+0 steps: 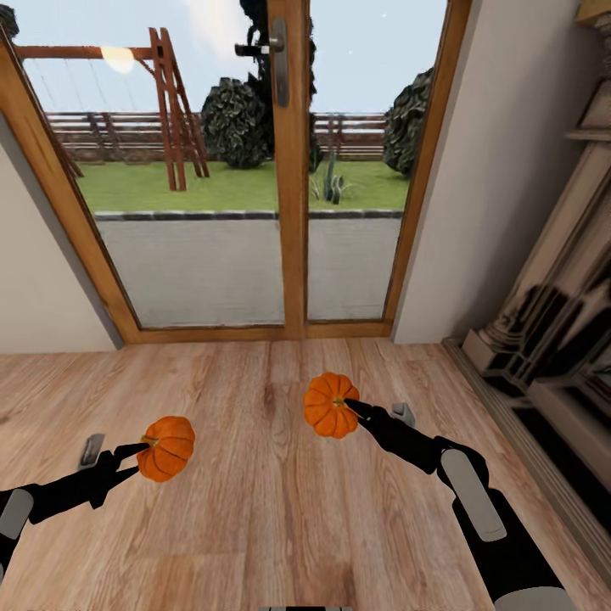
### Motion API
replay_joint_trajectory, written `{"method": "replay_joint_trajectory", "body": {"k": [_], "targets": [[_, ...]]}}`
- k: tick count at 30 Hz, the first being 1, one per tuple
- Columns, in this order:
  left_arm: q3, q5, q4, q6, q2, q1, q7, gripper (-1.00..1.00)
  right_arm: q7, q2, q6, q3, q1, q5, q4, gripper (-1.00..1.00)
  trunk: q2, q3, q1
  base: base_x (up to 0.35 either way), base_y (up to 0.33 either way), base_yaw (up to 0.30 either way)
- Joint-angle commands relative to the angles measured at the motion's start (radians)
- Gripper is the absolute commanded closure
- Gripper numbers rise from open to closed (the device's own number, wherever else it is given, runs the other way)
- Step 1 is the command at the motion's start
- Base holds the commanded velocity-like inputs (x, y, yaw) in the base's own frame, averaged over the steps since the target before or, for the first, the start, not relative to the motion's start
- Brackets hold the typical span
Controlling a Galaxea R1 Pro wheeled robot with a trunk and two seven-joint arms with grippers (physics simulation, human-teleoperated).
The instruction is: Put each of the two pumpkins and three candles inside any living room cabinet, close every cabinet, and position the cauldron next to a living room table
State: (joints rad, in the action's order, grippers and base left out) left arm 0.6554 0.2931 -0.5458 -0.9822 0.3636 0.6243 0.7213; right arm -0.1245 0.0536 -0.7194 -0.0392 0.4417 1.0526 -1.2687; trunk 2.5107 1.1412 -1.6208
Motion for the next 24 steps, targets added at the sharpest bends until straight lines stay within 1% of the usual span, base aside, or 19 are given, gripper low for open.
{"method": "replay_joint_trajectory", "body": {"k": [1, 4, 13, 24], "targets": [[0.000, 0.000, 0.000, 0.000, 0.000, 0.000, -0.003, 1.00, 0.005, 0.000, 0.000, 0.000, 0.000, 0.003, -0.001, 1.00, 0.000, 0.002, 0.000, 0.000, 0.000, 0.000], [0.000, 0.000, 0.000, 0.000, 0.000, 0.000, -0.003, 1.00, 0.006, 0.000, 0.001, -0.001, 0.000, 0.003, -0.002, 1.00, 0.000, 0.006, 0.000, 0.000, 0.000, 0.000], [0.000, 0.000, 0.000, 0.000, 0.000, 0.000, -0.003, 1.00, 0.009, 0.000, 0.000, -0.001, 0.000, 0.004, -0.031, 1.00, -0.002, -0.014, 0.004, 0.000, 0.000, 0.000], [0.000, 0.000, 0.000, 0.000, 0.000, 0.000, -0.003, 1.00, 0.009, 0.000, 0.000, -0.002, 0.000, 0.004, -0.034, 1.00, -0.005, -0.038, 0.009, 0.000, 0.000, 0.000]]}}
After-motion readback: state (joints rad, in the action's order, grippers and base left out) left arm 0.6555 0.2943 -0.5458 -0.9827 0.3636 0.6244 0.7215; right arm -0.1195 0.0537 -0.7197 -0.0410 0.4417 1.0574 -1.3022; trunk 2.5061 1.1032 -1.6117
